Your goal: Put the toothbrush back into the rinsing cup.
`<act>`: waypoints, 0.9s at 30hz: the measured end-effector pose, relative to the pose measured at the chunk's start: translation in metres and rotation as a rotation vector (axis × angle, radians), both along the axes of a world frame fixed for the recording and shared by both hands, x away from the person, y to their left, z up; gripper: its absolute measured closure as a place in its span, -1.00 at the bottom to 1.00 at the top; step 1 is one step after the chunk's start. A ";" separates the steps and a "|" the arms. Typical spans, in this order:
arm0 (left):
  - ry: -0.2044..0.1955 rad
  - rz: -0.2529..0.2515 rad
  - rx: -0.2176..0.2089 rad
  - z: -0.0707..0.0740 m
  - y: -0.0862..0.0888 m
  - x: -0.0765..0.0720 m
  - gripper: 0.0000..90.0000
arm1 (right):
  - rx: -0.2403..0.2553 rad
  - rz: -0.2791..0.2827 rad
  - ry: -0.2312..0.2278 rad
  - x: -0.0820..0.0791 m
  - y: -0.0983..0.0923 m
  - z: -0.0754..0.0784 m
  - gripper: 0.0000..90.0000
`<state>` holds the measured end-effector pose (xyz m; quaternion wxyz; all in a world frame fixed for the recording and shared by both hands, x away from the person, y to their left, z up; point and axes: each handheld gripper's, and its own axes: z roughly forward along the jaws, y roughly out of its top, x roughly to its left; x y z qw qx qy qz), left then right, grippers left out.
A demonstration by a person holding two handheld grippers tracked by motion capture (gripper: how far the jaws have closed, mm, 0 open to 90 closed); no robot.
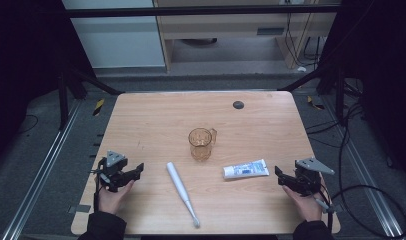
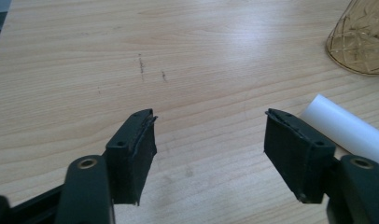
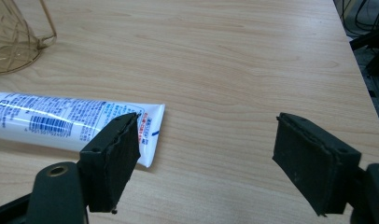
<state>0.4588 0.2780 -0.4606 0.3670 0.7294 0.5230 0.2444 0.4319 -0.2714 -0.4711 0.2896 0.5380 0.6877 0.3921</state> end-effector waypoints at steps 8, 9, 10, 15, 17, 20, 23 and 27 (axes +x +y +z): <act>0.017 -0.054 -0.017 0.001 -0.012 -0.007 0.10 | -0.005 0.035 0.014 -0.007 0.006 0.000 -0.43; 0.017 -0.065 -0.015 0.001 -0.014 -0.008 0.10 | -0.005 0.044 0.014 -0.008 0.007 0.000 -0.41; 0.017 -0.077 -0.012 0.002 -0.016 -0.009 0.18 | -0.015 0.059 0.018 -0.010 0.010 0.001 -0.37; 0.038 -0.139 -0.015 0.001 -0.027 -0.013 0.36 | -0.026 0.105 0.031 -0.012 0.017 0.000 -0.25; 0.077 -0.167 -0.024 -0.002 -0.033 -0.013 0.43 | -0.027 0.121 0.041 -0.012 0.019 -0.001 -0.22; 0.092 -0.184 -0.012 -0.004 -0.038 -0.013 0.54 | -0.032 0.131 0.042 -0.012 0.021 -0.001 -0.19; 0.104 -0.210 0.006 -0.006 -0.046 -0.015 0.60 | -0.033 0.131 0.041 -0.012 0.021 -0.001 -0.18; 0.114 -0.246 0.035 -0.008 -0.056 -0.017 0.70 | -0.033 0.127 0.040 -0.012 0.020 -0.001 -0.17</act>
